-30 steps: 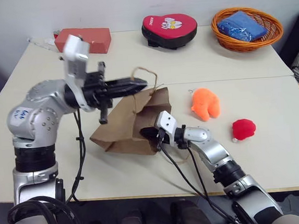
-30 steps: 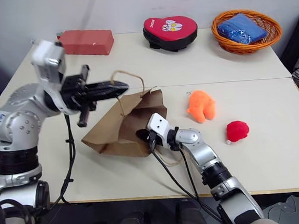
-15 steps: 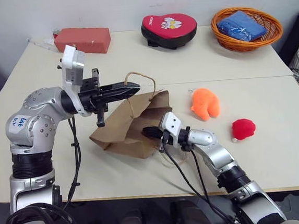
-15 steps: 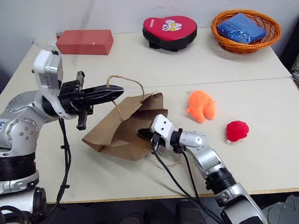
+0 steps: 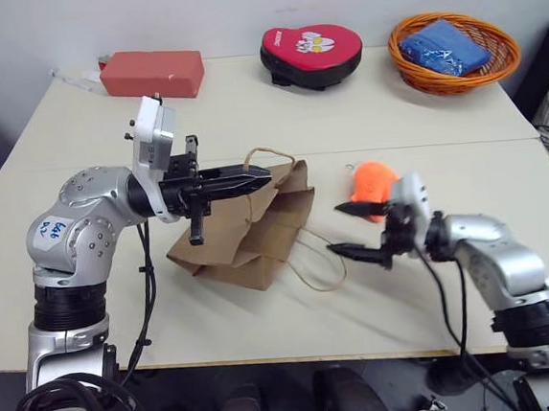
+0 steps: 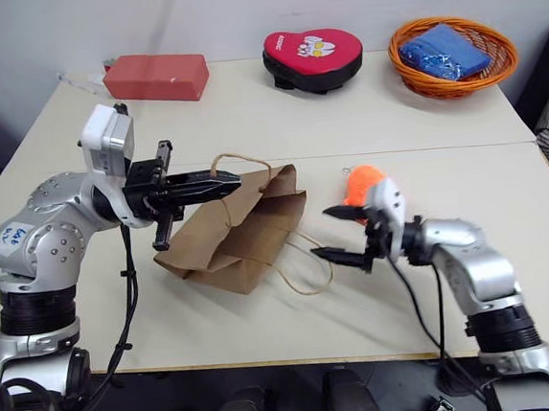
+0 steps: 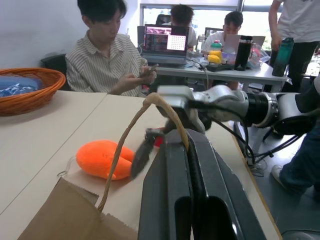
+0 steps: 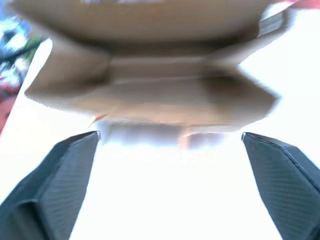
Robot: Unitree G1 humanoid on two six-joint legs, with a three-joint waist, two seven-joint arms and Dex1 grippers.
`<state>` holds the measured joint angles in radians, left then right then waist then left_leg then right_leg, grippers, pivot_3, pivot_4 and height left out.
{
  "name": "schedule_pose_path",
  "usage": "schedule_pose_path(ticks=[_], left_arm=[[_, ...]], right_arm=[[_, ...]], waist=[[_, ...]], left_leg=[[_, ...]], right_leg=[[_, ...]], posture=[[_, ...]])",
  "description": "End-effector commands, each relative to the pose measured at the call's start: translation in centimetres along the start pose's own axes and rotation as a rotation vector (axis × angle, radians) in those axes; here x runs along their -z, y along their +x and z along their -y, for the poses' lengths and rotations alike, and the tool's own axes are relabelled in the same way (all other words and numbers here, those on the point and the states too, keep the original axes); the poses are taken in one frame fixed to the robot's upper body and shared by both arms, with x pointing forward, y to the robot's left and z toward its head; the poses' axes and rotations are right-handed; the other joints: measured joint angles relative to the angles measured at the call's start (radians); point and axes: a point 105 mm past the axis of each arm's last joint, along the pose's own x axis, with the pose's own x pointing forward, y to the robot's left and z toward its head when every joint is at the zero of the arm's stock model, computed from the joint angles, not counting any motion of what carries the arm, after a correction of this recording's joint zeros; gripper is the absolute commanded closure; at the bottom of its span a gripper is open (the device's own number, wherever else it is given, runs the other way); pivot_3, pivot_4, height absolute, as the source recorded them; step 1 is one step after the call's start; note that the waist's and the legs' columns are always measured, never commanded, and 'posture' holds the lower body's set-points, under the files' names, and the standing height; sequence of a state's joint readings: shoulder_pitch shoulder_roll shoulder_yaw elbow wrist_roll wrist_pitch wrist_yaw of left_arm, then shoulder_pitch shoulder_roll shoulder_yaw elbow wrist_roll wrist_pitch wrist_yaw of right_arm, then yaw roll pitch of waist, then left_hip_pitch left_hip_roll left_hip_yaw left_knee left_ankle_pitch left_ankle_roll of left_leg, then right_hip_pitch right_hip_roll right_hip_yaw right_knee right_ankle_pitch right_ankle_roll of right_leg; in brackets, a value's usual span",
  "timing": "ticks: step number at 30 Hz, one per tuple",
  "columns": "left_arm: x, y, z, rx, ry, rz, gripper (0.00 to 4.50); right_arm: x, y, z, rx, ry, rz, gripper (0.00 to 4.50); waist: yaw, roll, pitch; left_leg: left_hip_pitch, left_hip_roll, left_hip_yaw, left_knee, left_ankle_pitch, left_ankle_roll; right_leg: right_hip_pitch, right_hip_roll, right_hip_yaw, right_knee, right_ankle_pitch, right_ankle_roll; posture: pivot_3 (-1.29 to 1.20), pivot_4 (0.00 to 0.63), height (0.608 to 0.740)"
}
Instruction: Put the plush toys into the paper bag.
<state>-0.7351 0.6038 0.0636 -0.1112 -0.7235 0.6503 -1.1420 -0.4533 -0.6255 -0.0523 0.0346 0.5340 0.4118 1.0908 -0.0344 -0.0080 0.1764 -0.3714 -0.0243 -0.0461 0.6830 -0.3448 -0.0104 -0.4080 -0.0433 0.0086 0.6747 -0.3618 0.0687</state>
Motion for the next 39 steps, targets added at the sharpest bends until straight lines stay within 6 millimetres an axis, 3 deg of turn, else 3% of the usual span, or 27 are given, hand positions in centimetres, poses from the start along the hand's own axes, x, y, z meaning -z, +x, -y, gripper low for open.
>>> schedule_pose_path(ticks=[1, 5, 7, 10, 14, 19, 24, 25, 30, 36, 39], left_arm=[[-1.1, 0.3, 0.8, 0.037, 0.055, 0.013, 4.50], [-1.0, 0.4, 0.9, 0.039, 0.057, 0.011, 4.50], [-1.0, 0.4, 1.0, 0.039, 0.057, 0.009, 4.50], [-1.0, 0.5, 1.1, 0.038, 0.060, 0.007, 4.50], [-1.0, 0.6, 1.1, 0.032, 0.065, 0.007, 4.50], [-1.0, 0.7, 0.9, 0.018, 0.068, 0.010, 4.50], [-0.8, 0.6, 0.8, 0.013, 0.065, 0.011, 4.50], [-0.8, 0.6, 0.8, 0.011, 0.065, 0.011, 4.50], [-0.6, 0.5, 0.6, 0.012, 0.064, 0.010, 4.50], [-0.7, 0.7, 0.5, 0.020, 0.057, 0.023, 4.50], [-0.5, 0.9, 0.7, 0.041, 0.043, 0.022, 4.50]], right_arm=[[-1.9, -2.6, 4.6, 0.218, 0.024, -0.003, 0.03], [-1.7, -4.2, 8.9, 0.394, 0.066, -0.061, 0.03], [-0.4, -5.0, 10.9, 0.497, 0.054, -0.167, 0.03], [0.9, -4.9, 12.3, 0.550, 0.125, -0.237, 0.03], [2.5, -4.0, 11.5, 0.462, 0.259, -0.301, 0.98], [0.2, -3.9, 10.8, 0.369, 0.390, -0.173, 2.71], [-2.3, -4.9, 8.0, 0.191, 0.486, -0.114, 4.40], [-3.1, -5.0, 7.0, 0.142, 0.498, -0.106, 4.49], [-5.1, -3.4, 2.5, -0.016, 0.509, -0.113, 4.49], [-3.3, 1.7, -2.6, -0.125, 0.442, -0.196, 4.49], [-2.7, 3.9, -3.2, -0.103, 0.433, -0.166, 4.49]], waist=[[0.002, 0.000, 0.000], [0.007, 0.000, 0.000], [0.006, 0.000, 0.000], [0.006, 0.000, 0.000], [0.004, 0.000, 0.000], [0.006, 0.000, 0.000], [0.009, 0.001, 0.000], [0.010, 0.001, 0.000], [0.007, 0.001, 0.000], [0.008, 0.001, 0.000], [0.009, 0.001, 0.000]], left_leg=[[0.000, 0.000, 0.000, 0.000, 0.000, 0.000], [0.000, 0.000, 0.000, 0.000, 0.000, 0.000], [-0.001, 0.000, 0.001, 0.000, 0.000, 0.000], [-0.002, 0.000, 0.001, 0.000, 0.000, 0.000], [-0.002, 0.000, 0.001, 0.000, 0.000, 0.000], [-0.002, 0.000, 0.001, 0.000, 0.000, 0.000], [-0.003, 0.000, 0.001, 0.001, 0.000, 0.000], [-0.003, 0.000, 0.000, 0.000, 0.000, 0.000], [-0.004, 0.000, -0.001, 0.001, 0.000, 0.000], [-0.003, 0.001, -0.001, 0.000, 0.000, 0.000], [-0.004, 0.000, -0.001, 0.001, 0.000, 0.000]], right_leg=[[0.000, 0.000, 0.000, 0.000, 0.000, 0.000], [0.000, 0.000, 0.000, -0.001, 0.000, 0.000], [0.000, -0.001, 0.000, -0.001, 0.000, 0.000], [-0.001, -0.001, 0.000, 0.000, 0.000, 0.000], [-0.002, 0.000, 0.000, 0.000, 0.000, 0.000], [-0.002, 0.000, 0.000, 0.001, 0.000, 0.000], [-0.002, -0.001, 0.000, 0.002, 0.000, 0.000], [-0.002, -0.001, -0.001, 0.002, 0.000, 0.000], [-0.002, -0.001, -0.001, 0.000, 0.000, 0.000], [-0.003, 0.000, -0.001, 0.000, 0.000, 0.000], [-0.003, -0.001, -0.001, 0.001, 0.000, 0.000]], posture=[[0.00, 0.150, 0.740], [0.00, 0.150, 0.740], [0.00, 0.150, 0.740], [0.00, 0.150, 0.740], [0.00, 0.150, 0.740], [0.00, 0.150, 0.740], [0.00, 0.150, 0.740], [0.00, 0.150, 0.740], [0.00, 0.150, 0.740], [0.00, 0.150, 0.740], [0.00, 0.150, 0.740]])
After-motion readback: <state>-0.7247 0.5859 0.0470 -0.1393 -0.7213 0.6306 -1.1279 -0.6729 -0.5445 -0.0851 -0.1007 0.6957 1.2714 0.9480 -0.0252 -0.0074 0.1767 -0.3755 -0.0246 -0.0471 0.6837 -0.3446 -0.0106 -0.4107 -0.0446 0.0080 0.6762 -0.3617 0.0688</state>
